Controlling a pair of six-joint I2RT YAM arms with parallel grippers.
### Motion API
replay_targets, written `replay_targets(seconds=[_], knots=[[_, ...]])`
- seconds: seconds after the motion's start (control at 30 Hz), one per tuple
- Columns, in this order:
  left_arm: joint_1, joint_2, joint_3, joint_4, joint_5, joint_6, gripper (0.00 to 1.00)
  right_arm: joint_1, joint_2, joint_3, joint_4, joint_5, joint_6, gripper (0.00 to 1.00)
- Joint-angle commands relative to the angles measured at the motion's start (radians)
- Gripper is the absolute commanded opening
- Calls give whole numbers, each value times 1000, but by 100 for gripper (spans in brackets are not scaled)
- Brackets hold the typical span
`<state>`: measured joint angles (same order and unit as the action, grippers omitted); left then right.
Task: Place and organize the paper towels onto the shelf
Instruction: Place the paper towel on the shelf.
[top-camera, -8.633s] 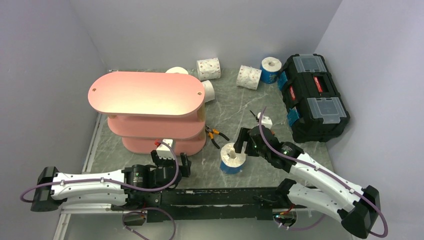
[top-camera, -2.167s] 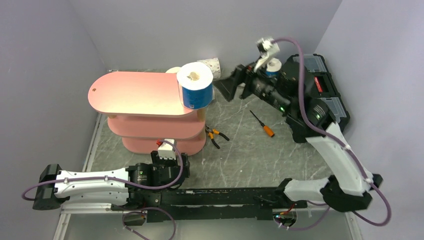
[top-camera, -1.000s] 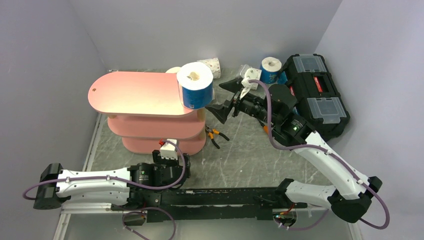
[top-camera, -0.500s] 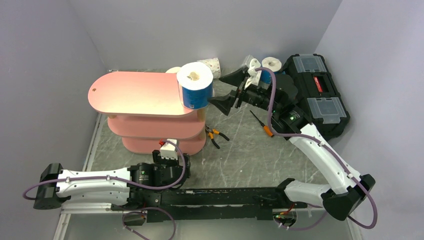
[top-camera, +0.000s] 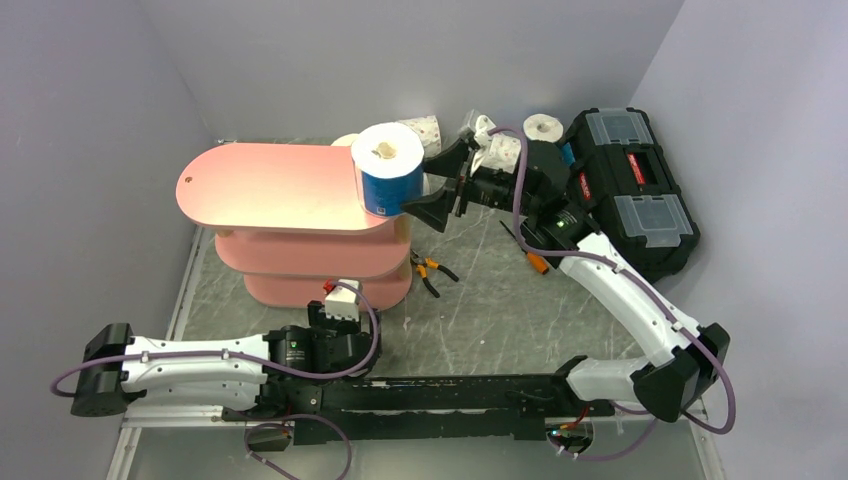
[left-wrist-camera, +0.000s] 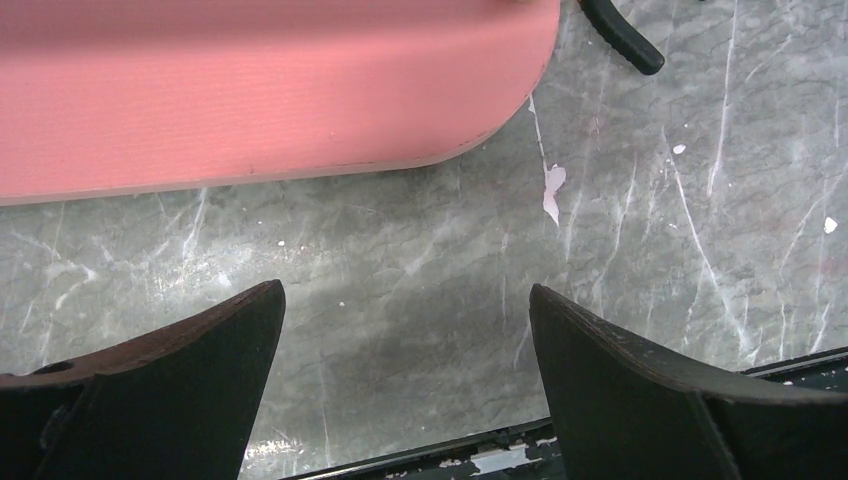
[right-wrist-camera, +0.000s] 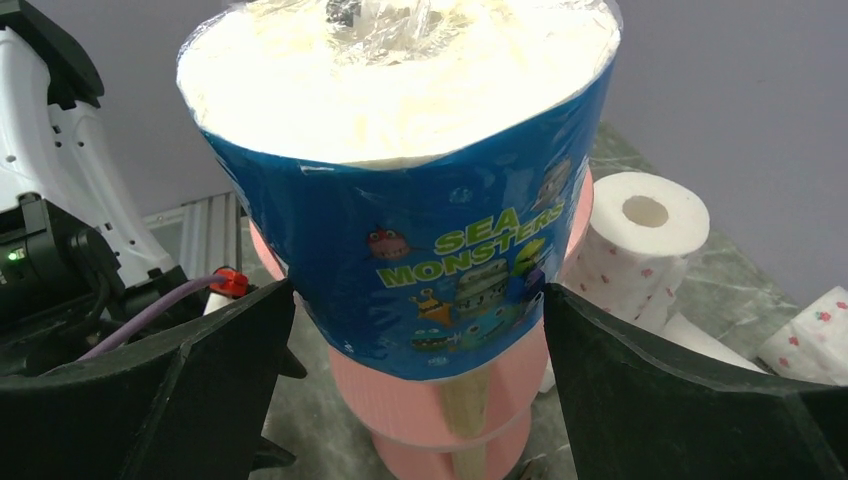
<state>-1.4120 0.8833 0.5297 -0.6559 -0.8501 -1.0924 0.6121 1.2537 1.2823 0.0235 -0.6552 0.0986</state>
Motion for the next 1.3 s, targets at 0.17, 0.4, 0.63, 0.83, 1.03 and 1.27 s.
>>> replay_targets(seconds=[0.17,0.4,0.63,0.83,1.03,1.27], knots=[[-7,5,34,7,-6,5,99,0,38,55,106,-30,34,95],[-7,9,33,9,-6,7,99,2,74,97,109,-43,25,97],[-6,2,26,2,-8,4,99,-10,105,153,85,-92,9,99],[-6,-12,17,3,-9,3,99,-28,141,192,88,-176,40,100],[-6,-8,18,6,-9,9,99,-38,179,227,61,-231,32,100],[-6,4,28,9,-13,16,99,-34,217,252,87,-264,62,99]])
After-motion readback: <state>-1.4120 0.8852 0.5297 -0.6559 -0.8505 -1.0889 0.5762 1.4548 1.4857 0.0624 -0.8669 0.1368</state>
